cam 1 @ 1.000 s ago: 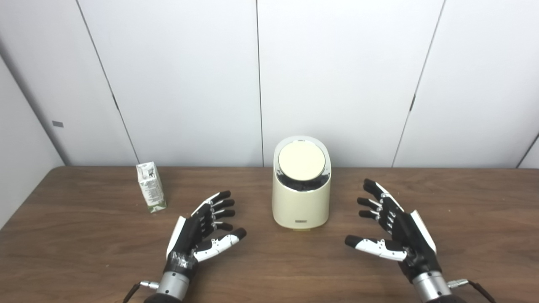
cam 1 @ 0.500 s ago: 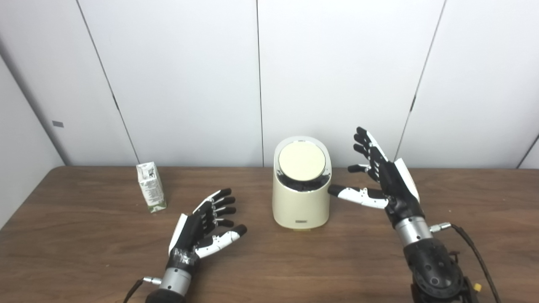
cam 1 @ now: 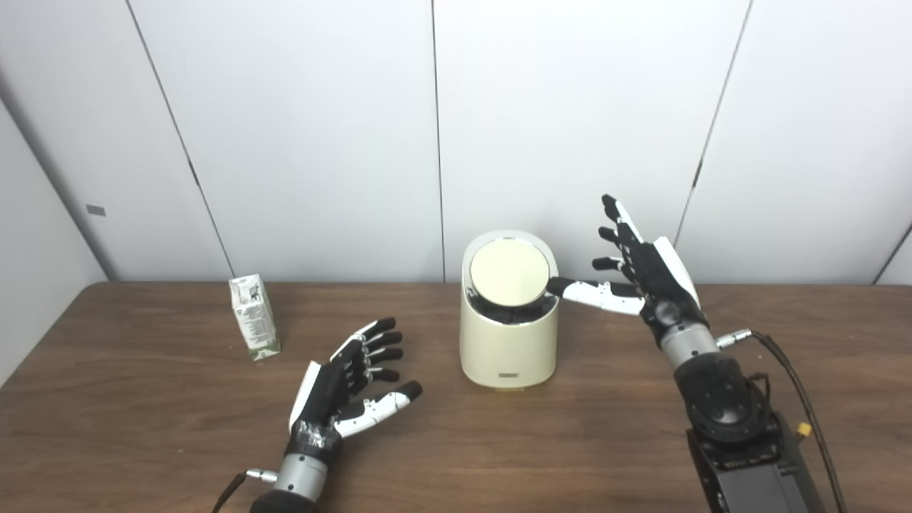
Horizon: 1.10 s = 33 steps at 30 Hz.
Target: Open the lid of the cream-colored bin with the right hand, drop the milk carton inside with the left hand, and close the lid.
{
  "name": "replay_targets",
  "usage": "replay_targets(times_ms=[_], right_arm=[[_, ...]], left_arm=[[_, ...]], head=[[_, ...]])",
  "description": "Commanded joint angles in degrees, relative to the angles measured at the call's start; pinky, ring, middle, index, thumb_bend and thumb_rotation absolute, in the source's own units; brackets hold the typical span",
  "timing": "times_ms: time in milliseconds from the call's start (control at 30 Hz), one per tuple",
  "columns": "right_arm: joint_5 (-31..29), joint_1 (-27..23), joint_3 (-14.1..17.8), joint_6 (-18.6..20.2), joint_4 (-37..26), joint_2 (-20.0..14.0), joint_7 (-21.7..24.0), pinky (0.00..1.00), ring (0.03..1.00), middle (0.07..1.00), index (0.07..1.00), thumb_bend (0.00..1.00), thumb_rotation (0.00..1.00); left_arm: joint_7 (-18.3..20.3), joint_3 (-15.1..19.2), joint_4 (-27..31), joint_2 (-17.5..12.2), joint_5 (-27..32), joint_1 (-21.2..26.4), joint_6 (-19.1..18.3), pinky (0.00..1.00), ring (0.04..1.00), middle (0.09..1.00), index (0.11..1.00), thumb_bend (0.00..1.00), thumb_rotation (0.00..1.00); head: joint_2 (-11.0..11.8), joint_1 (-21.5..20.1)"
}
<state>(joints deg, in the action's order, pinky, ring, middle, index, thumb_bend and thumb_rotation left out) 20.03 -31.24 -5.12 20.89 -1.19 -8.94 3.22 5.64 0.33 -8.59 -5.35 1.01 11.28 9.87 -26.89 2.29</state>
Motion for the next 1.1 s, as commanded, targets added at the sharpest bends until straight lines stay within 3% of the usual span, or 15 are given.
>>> replay_targets(times_ms=[0,300,467,633,1067], right_arm=[[1.7,-4.15,-0.52,0.78,0.19,-0.17,-0.85,0.68,0.903,0.981,1.0,0.83,0.33],[3.25,-7.58,-2.58,0.32,5.4,-0.44,-1.24,0.72,0.911,0.985,1.0,0.84,0.3],[5.2,-8.87,-4.32,1.73,6.26,-0.6,-0.6,0.68,0.867,0.967,1.0,0.87,0.33],[5.64,-10.05,-5.1,2.16,7.36,-0.36,0.06,0.75,0.922,0.987,1.0,0.88,0.31],[8.01,-11.58,-7.82,5.33,8.78,-0.68,2.22,0.67,0.89,0.98,1.0,0.88,0.36]], left_arm=[[-0.1,-0.06,0.69,-0.07,0.03,2.29,2.0,0.66,0.772,0.82,0.877,0.75,0.2],[-0.29,-0.07,0.8,0.18,0.02,2.36,1.73,0.66,0.768,0.816,0.874,0.76,0.2],[-0.12,-0.13,1.45,0.14,0.08,1.99,1.31,0.66,0.775,0.82,0.878,0.76,0.2],[-0.12,-0.14,2.01,0.21,0.16,1.76,1.1,0.65,0.776,0.82,0.879,0.76,0.2],[-0.35,-0.27,2.96,0.25,-0.37,1.27,0.49,0.64,0.764,0.815,0.873,0.76,0.19]], head=[[0.0,0.13],[-0.33,0.35],[-0.61,0.58],[-0.92,0.9],[-1.59,1.11]])
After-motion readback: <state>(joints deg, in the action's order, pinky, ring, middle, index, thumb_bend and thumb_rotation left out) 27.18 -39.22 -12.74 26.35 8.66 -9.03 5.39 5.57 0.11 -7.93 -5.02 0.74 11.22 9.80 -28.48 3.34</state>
